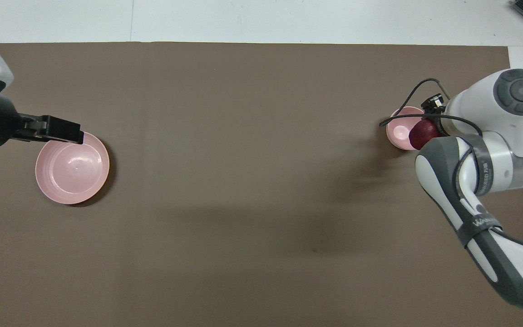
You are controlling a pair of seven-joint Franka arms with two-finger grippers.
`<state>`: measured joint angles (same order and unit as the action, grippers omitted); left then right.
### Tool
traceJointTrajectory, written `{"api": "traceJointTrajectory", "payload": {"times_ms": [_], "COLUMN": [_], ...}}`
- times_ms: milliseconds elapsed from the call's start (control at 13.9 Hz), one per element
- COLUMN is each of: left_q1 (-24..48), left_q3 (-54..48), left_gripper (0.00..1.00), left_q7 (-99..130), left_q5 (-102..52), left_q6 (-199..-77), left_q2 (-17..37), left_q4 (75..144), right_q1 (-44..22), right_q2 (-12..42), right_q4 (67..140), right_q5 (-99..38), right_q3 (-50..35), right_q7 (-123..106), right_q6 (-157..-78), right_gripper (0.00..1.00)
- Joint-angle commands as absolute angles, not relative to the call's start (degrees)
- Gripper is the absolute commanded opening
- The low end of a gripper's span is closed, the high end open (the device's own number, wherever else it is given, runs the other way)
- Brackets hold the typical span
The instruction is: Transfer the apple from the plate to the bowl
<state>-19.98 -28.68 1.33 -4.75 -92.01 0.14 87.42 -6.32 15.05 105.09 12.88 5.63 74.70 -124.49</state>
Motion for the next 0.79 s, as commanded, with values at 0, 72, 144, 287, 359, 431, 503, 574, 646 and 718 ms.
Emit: {"api": "traceJointTrajectory", "payload": {"times_ms": [0,72,144,287,359,431,503,574,646,718], "left_q1": [-20.0,-20.0,-19.1,-13.9,-10.5,-7.8,-5.5,-2.5,0.1,2.5], "left_q3": [-28.3,-28.0,-27.5,-22.1,-17.8,-14.9,-11.9,-8.6,-5.4,-3.0], "left_gripper": [1.00,1.00,1.00,1.00,1.00,1.00,1.00,1.00,1.00,1.00], "left_q7": [0.3,-0.2,-0.9,-1.3,-1.7,-1.9,-2.2,-2.3,-2.4,-2.5], "left_q5": [-2.1,-1.2,-0.4,0.2,-0.1,-0.1,-0.1,-0.1,-0.3,-0.3], "left_q6": [-88.8,-88.2,-87.4,-84.4,-83.2,-82.8,-82.6,-82.4,-81.7,-81.2], "left_q2": [0.0,-0.1,0.3,0.5,0.5,0.4,0.4,0.4,0.4,0.1], "left_q4": [86.0,86.0,85.7,82.3,81.1,80.7,80.6,80.6,80.2,79.5], "right_q1": [-5.8,-5.8,-5.6,-5.6,-5.4,-4.8,-4.7,-5.3,-5.2,-5.2], "right_q2": [16.3,16.8,17.6,19.8,20.1,20.1,20.2,20.1,19.8,19.3], "right_q4": [106.2,106.4,106.5,106.5,106.4,106.2,105.7,105.5,105.1,105.1], "right_q5": [14.9,15.6,16.0,17.8,18.5,18.5,18.6,18.8,18.7,18.7], "right_q3": [5.3,5.3,5.3,5.3,5.3,5.2,5.3,5.3,5.2,5.2], "right_q7": [77.0,77.2,77.9,80.6,80.5,80.3,80.2,79.5,78.4,77.4], "right_q6": [-127.8,-129.0,-130.2,-132.5,-133.4,-133.4,-132.8,-132.5,-132.0,-131.6], "right_gripper": [0.00,0.00,0.00,0.00,0.08,0.82,1.00,1.00,1.00,1.00]}}
